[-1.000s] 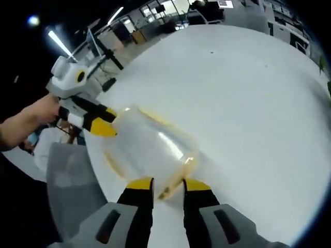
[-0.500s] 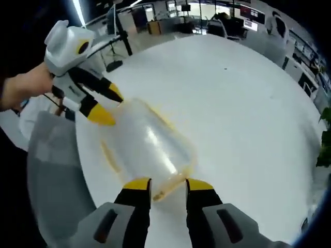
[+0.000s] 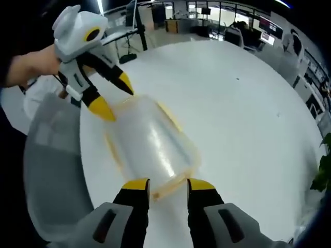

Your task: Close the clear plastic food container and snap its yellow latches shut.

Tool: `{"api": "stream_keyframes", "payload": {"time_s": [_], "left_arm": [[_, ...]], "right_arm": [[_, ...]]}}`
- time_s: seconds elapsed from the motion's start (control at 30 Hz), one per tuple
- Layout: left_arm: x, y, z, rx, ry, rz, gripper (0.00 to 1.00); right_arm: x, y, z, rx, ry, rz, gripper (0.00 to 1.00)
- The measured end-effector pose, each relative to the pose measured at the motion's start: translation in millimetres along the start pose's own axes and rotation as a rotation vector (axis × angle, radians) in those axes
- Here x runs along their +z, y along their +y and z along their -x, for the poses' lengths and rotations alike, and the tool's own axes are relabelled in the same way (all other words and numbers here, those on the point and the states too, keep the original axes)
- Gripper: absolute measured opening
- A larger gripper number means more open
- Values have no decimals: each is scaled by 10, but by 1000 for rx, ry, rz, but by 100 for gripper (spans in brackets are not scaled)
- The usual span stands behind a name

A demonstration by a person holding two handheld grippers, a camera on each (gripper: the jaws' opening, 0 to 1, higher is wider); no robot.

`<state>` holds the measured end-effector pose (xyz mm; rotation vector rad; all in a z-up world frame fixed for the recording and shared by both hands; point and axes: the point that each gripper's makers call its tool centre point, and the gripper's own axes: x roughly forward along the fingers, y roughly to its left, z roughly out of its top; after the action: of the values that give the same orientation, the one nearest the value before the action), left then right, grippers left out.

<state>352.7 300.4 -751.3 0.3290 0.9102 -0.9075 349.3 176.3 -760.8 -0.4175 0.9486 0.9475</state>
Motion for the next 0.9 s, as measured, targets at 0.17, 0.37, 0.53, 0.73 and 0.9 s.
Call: {"api": "stream_keyframes", "payload": {"time_s": [0.17,0.37,0.53,0.73,0.9], "left_arm": [[106,-48,-18,-21,-23,-44,36],[190,-125,-51,-61,-38,-110,37],[225,-141,-64,-76,-38,-132,36],[239,-214,-102,-110,-39,-165,36],[300,-310,-122,-145,-64,-193,35]], "right_arm": [[127,16,45,30,-51,-6,29],[199,67,45,53,-76,18,29],[246,120,15,69,-85,55,28],[287,184,-18,86,-91,82,28],[339,186,-23,93,-102,82,29]]}}
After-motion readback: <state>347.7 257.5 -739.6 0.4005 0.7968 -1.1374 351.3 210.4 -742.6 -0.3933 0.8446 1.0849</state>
